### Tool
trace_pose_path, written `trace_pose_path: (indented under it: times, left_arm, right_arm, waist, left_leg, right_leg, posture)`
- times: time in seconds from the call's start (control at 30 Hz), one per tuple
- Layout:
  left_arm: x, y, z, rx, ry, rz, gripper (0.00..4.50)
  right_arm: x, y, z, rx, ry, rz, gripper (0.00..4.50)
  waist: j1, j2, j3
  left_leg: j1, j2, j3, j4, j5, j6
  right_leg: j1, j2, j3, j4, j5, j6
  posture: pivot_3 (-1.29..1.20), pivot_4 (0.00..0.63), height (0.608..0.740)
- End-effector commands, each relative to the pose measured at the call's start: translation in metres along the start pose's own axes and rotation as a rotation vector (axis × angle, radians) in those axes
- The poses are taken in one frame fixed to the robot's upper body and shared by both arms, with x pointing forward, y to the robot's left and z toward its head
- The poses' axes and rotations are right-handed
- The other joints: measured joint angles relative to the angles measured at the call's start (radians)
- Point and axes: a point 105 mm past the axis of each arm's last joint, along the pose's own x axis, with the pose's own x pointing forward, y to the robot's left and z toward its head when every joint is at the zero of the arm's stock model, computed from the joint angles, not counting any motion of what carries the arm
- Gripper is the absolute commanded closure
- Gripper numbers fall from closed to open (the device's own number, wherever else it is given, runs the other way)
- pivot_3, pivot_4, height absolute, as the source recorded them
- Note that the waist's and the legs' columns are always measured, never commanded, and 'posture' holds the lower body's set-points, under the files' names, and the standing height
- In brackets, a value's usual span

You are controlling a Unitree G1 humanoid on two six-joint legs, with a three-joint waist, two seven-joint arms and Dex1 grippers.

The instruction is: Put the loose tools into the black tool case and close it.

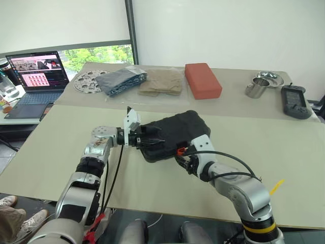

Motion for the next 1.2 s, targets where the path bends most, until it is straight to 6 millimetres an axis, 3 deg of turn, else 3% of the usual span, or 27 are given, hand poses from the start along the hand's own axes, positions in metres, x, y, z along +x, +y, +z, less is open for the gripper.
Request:
trace_pose_path:
  times: [0.03,0.07,0.57,0.97,1.2]
  left_arm:
    - [0.002,-0.004,-0.021,-0.047,0.078,-0.013,1.34]
    - [0.002,-0.004,-0.021,-0.046,0.080,-0.013,1.34]
    - [0.006,-0.006,-0.025,-0.030,0.105,-0.045,1.34]
    - [0.007,-0.007,-0.026,-0.014,0.124,-0.065,1.34]
    - [0.008,-0.007,-0.027,-0.010,0.127,-0.072,1.34]
  right_arm:
    - [-0.002,0.002,0.016,-0.015,-0.066,-0.013,2.96]
    - [-0.003,0.001,0.017,-0.014,-0.069,-0.018,3.31]
    - [-0.021,0.005,0.024,-0.087,-0.158,-0.009,3.32]
    - [-0.022,0.003,0.038,-0.092,-0.255,-0.026,3.32]
    - [-0.021,0.005,0.035,-0.093,-0.244,-0.015,3.32]
  waist:
    - [-0.001,0.000,0.000]
    - [-0.001,0.000,0.000]
    - [0.006,0.000,0.000]
    - [0.004,0.000,0.000]
    - [0.003,0.000,0.000]
  left_leg:
    - [0.000,0.000,0.000,0.000,0.000,0.000]
    - [0.000,0.000,0.000,0.000,0.000,0.000]
    - [-0.005,0.000,-0.002,-0.001,0.000,0.000]
    - [-0.006,-0.001,-0.003,-0.001,0.000,0.000]
    - [-0.005,-0.001,-0.003,-0.001,0.000,0.000]
  right_leg:
    - [0.000,0.000,0.000,0.000,0.000,0.000]
    - [0.000,0.000,0.000,0.000,0.000,0.000]
    - [-0.002,0.000,0.000,-0.003,0.000,0.000]
    - [-0.002,0.000,-0.001,-0.004,0.000,0.000]
    - [-0.002,0.000,-0.001,-0.003,0.000,0.000]
  posture:
    - [0.00,0.150,0.740]
    - [0.00,0.150,0.740]
    - [0.00,0.150,0.740]
    - [0.00,0.150,0.740]
    - [0.00,0.150,0.740]
